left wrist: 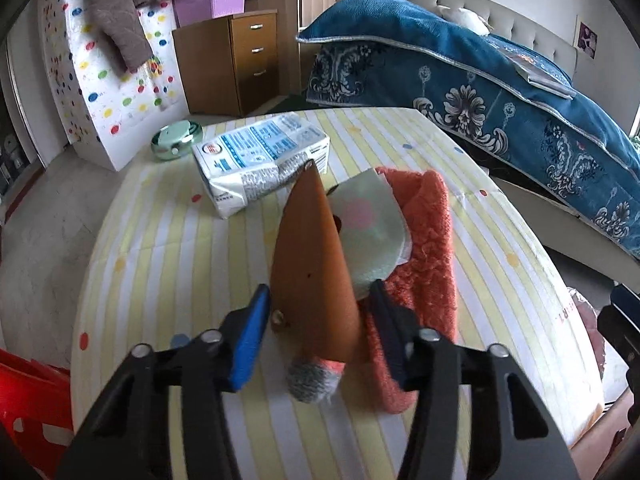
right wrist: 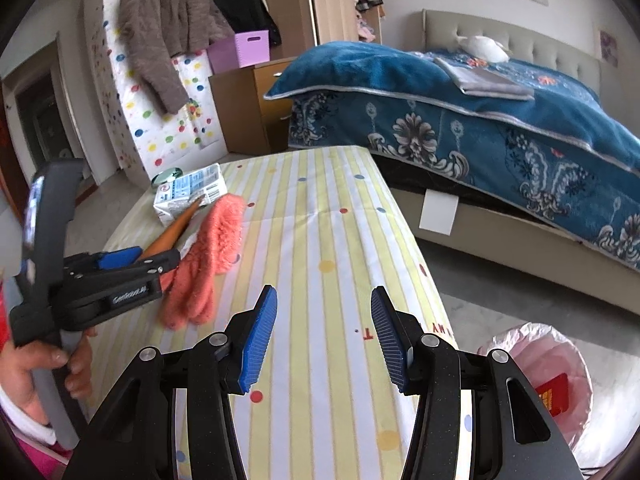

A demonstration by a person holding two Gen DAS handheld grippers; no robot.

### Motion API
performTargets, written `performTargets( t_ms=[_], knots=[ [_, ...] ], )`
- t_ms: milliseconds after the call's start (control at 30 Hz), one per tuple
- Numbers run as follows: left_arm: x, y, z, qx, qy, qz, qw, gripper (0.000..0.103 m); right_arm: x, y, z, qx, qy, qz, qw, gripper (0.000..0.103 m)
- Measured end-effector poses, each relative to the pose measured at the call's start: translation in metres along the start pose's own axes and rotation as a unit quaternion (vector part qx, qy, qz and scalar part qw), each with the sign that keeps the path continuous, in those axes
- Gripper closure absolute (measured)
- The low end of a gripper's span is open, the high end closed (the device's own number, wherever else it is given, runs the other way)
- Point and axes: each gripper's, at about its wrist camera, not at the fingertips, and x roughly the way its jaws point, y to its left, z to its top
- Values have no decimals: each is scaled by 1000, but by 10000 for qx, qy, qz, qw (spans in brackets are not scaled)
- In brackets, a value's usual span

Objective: Collect trash
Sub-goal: 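Grasp the orange leather cone with the left gripper while the right gripper grasps the white round plate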

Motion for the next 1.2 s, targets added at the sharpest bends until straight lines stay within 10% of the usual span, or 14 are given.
performTargets(
  t_ms=[133,667,833,1200],
  knots=[
    [-13,3,-6,-26,-150,44,9999,76,-5,0,-2,-13,-29,23,10000,53],
    [-85,82,-45,-673,-819,133,9943,77,6,66,11,-511,-42,443,9977,56],
    [-88,101,-40,-803,-943,201,9921,77,23,95,22,-714,6,683,9951,74],
    [-63,135,-18,-994,-903,196,9908,77,81,140,51,-1128,269,543,9918,73]
  ],
)
